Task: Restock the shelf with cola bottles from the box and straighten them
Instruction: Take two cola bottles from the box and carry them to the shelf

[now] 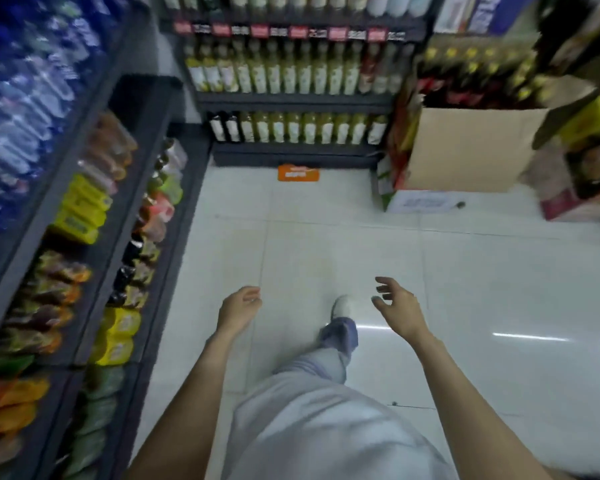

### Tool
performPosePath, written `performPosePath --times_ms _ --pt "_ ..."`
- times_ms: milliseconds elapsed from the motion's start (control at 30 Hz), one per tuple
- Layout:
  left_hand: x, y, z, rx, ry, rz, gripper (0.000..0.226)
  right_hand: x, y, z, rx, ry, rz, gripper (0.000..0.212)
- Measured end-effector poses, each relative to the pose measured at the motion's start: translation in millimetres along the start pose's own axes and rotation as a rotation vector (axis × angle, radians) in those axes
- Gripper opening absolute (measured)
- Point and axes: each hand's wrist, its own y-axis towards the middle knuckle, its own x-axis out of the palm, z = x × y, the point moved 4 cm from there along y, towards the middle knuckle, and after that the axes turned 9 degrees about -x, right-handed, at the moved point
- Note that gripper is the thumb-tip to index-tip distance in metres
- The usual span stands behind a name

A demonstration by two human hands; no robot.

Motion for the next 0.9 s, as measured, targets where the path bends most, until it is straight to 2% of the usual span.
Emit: performPosePath --times_ms 167,333,633,767,900 --pt "79 59 159 0.060 0.066 -0.122 0.030 -141 72 58 0.115 -0.132 0.018 0.037" --pt "153 72 317 0.241 0.166 -0.213 0.027 -264 148 98 0.154 -0.179 0.129 0.032" --pt "264 107 600 0.567 0.047 -0.171 0.021 -439 335 182 0.020 -0.324 0.308 0.033" --pt "340 152 684 0.509 0.064 -0.162 0.022 -513 434 216 -0.067 -0.484 0.276 0.037" --pt "416 188 742 0.385 0.194 -0.132 0.036 -557 512 243 -0.138 -0.628 0.216 0.042"
